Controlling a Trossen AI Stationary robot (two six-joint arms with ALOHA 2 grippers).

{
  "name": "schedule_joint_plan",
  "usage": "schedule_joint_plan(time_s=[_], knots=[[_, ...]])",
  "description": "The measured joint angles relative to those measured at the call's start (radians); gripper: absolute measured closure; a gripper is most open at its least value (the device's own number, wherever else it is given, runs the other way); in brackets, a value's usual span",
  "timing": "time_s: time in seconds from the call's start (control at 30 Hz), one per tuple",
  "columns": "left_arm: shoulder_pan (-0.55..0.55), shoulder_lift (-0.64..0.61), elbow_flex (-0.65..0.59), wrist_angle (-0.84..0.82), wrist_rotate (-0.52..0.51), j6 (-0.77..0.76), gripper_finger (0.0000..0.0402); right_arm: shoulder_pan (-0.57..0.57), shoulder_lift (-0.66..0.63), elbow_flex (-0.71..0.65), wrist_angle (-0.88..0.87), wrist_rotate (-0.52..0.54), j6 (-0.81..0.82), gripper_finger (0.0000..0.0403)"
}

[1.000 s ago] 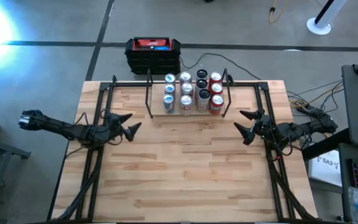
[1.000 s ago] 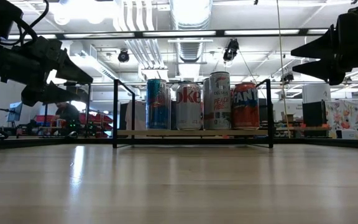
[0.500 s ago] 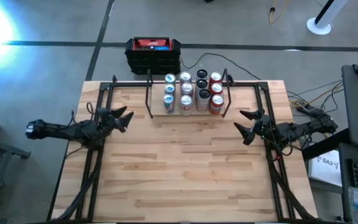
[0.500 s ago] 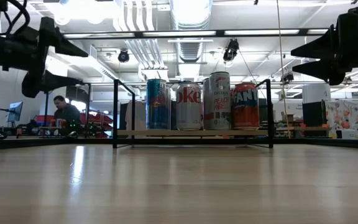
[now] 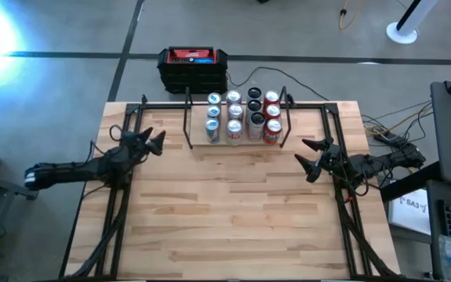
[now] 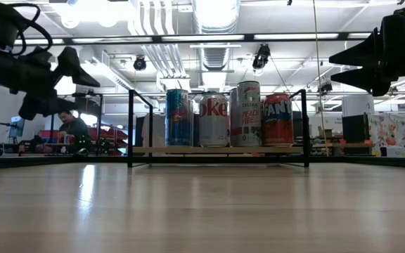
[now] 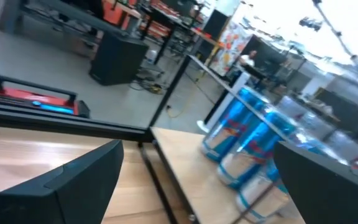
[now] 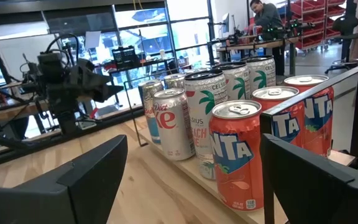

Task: Place canned beverage on shelf
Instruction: Return to Home Position

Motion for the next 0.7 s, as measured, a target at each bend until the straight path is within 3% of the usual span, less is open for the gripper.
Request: schedule_joint_plan(time_s=[0.7], knots=[[0.013,0.116,0.010,-0.003,0.000,0.000,0.0003,0.000,0.000,0.000,0.000,0.000,0.000,0.0054]])
